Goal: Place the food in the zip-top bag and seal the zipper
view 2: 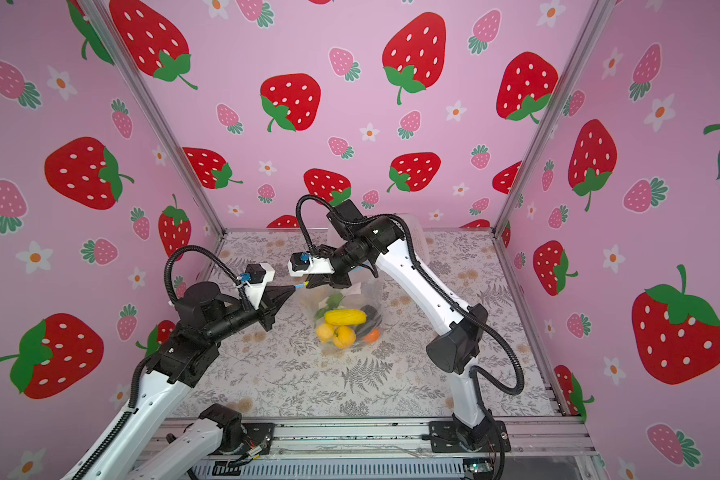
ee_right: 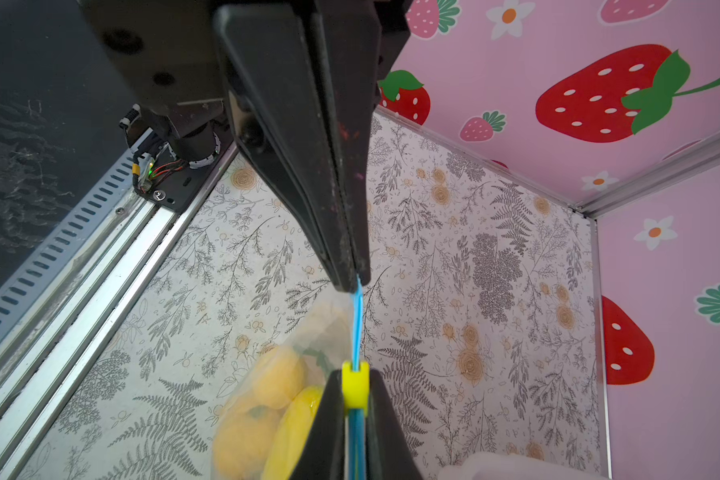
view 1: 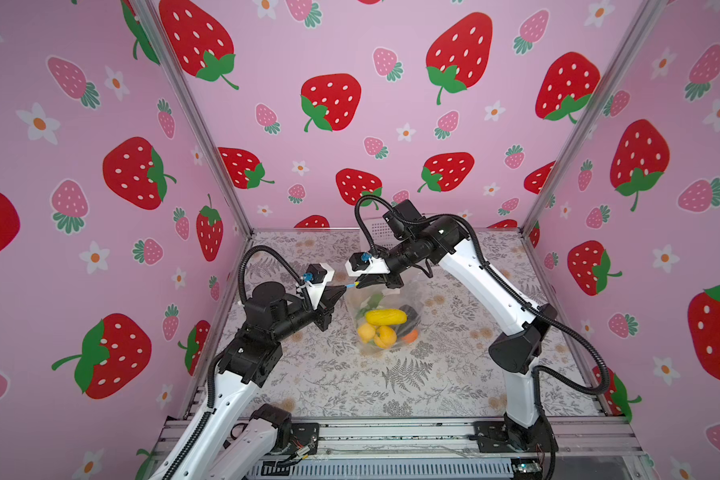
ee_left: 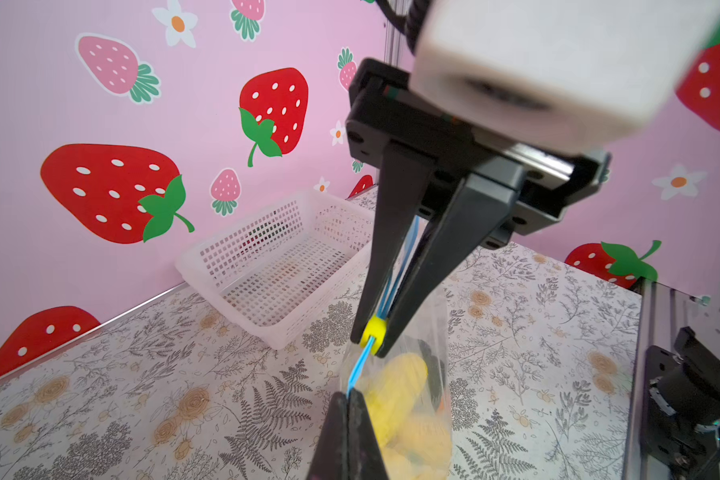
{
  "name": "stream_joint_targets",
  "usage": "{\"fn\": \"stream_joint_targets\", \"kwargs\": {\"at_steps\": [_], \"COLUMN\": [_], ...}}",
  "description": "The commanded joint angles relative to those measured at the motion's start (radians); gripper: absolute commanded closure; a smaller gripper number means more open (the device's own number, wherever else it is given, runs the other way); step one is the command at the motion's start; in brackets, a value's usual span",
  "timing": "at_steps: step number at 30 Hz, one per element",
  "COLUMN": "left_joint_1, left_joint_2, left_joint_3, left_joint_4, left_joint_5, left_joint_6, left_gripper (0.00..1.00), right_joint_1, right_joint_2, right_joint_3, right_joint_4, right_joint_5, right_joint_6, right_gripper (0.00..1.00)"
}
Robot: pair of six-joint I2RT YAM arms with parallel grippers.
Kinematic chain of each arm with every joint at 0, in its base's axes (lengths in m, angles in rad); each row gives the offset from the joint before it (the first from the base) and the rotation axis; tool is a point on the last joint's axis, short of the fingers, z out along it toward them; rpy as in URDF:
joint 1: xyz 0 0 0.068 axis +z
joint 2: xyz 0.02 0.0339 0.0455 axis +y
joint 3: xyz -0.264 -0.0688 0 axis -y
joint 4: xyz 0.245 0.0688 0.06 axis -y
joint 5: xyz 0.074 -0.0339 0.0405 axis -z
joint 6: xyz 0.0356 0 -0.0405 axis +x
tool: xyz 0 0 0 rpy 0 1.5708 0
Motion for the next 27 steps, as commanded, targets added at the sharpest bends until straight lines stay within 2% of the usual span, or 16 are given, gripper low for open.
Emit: {"fn": "stream_joint_targets", "kwargs": {"at_steps": [1, 19, 24, 27], "left_joint_1": [0.008, 0.011, 0.012, 0.012], "left_joint_2": [-0.008, 0.006, 0.006, 0.008], "left_joint_3": [0.045, 0.04, 0.042, 0.045], "left_joint_4": [-0.036, -0.048, -0.045, -0.042], "left_joint_5": [-0.107, -0.337, -0.359, -0.336], "left_joint_6": [0.014, 0.011, 0.004, -0.005], "left_gripper": [1.0, 1.0, 1.0, 1.0], "right_joint_1": [-0.028, -0.069, -0.079, -0.08], "right_joint_2": [-0.03, -0.044, -0.047, -0.051], "right_joint_3": [0.019, 0.002, -0.005, -0.013], "right_joint_4": [-0.07, -0.063, -0.063, -0.058], "right_joint_5": [0.0, 0.0, -0.004, -0.014], "right_joint_6": [-0.032, -0.022, -0.021, -0.018], "right_gripper": [0.94, 0.94, 0.94, 0.93]}}
